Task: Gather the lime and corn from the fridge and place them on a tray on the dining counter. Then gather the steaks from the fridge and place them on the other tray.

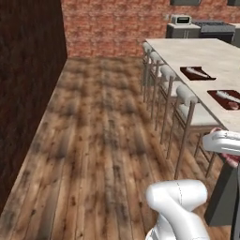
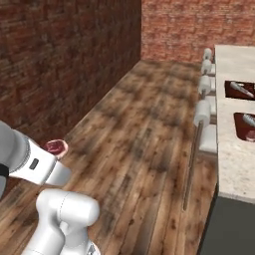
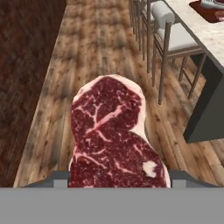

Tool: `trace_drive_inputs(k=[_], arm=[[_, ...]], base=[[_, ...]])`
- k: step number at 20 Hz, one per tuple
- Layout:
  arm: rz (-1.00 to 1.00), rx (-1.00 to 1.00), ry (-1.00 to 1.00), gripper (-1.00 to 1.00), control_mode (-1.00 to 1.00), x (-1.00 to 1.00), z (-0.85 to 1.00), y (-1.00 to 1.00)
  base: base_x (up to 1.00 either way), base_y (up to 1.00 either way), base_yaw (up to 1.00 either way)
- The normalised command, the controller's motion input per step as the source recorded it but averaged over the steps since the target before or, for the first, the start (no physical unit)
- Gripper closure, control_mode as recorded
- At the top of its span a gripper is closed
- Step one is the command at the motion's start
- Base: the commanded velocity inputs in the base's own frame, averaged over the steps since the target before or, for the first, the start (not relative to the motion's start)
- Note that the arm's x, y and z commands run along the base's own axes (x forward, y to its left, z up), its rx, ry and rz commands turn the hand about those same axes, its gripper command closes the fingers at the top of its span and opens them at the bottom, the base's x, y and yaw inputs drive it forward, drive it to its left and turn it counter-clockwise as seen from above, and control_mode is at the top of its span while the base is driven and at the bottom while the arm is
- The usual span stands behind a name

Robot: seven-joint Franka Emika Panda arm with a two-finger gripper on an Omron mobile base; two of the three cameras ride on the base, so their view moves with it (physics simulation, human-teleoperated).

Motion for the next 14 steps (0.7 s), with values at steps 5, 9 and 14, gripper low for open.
trace_drive_inputs(k=[5,9,14], arm=[[0.0,0.0,0.0,1.0,1.0,0.0,0.0,0.0],[0.0,0.0,0.0,1.0,1.0,0.0,0.0,0.0],[0.0,0.0,0.0,1.0,1.0,0.0,0.0,0.0]], base=[[0.72,0.33,-0.42],[0.72,0.33,-0.42],[0.71,0.43,-0.43]])
